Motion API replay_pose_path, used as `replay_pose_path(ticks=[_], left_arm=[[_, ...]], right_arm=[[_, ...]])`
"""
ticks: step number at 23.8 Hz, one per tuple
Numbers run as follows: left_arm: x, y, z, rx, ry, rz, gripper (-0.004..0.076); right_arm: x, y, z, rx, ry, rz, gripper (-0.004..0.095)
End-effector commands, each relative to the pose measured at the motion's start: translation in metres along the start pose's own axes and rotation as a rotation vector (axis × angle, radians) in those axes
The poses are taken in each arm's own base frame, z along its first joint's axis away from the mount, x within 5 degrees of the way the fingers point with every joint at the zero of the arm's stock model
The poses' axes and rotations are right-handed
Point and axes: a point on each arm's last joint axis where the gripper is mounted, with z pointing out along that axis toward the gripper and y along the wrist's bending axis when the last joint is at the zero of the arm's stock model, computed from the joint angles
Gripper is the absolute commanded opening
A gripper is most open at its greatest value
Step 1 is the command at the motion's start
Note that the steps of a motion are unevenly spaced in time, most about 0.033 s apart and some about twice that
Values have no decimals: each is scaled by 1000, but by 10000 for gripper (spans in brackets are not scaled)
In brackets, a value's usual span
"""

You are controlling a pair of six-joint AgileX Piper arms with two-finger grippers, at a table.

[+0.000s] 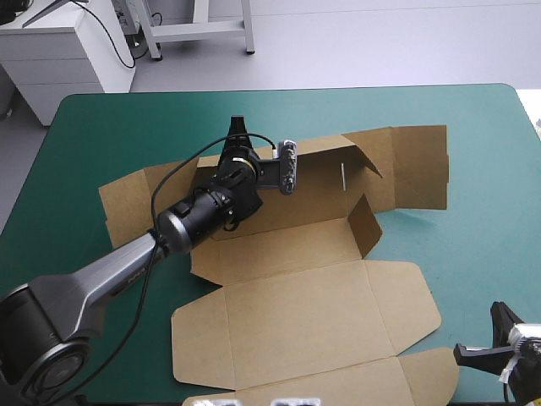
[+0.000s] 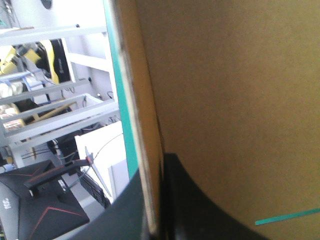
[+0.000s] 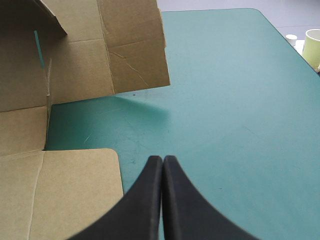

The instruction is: Fold the box

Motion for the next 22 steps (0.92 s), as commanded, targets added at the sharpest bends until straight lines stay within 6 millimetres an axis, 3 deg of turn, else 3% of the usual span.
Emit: replay_pose_path(ticks=[1, 7, 12, 22], left_arm=[[3, 12, -39, -164, -74, 29, -8], [11, 20, -44, -319, -17, 99, -8], [9, 20, -45, -323, -36, 53, -8], [-11, 0, -56, -295, -92, -46, -8]], right_arm=[[-12, 0, -8, -3, -119, -6, -20], [-12, 0, -8, -3, -119, -6, -20], [-12, 0, -8, -3, -119, -6, -20], [-12, 0, -8, -3, -119, -8, -20]])
